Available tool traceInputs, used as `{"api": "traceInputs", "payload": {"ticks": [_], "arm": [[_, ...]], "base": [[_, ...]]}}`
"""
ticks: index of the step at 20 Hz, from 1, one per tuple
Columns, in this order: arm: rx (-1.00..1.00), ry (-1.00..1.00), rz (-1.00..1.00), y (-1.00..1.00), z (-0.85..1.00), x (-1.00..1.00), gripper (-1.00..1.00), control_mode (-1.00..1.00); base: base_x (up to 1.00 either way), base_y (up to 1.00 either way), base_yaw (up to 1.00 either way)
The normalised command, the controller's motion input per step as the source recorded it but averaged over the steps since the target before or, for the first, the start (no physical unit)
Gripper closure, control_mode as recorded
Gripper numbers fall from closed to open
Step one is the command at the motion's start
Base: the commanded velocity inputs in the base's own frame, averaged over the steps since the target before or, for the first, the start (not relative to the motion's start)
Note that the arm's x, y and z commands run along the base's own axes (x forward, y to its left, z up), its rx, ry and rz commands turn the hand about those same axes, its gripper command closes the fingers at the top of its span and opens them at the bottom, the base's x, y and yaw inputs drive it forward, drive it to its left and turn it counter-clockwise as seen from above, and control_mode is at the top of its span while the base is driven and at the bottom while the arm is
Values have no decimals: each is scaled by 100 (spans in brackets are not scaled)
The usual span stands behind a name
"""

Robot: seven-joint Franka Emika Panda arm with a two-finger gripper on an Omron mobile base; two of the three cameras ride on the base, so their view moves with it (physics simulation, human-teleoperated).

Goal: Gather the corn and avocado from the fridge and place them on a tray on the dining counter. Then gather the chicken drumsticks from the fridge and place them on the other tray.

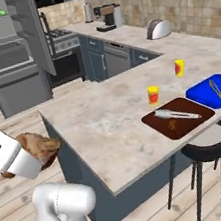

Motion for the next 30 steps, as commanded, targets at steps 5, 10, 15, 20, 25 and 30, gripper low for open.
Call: {"api": "traceInputs", "payload": {"ticks": [5,10,15,20,25,30], "arm": [[0,0,0,0,0,0,100,100],[0,0,0,0,0,0,100,100],[0,0,0,0,0,0,100,100],[0,0,0,0,0,0,100,100],[0,0,0,0,0,0,100,100],[0,0,0,0,0,0,100,100]], "base": [[0,-96,-2],[0,-93,-1],[0,-94,0],[19,-81,0],[58,-37,7],[48,2,16]]}}
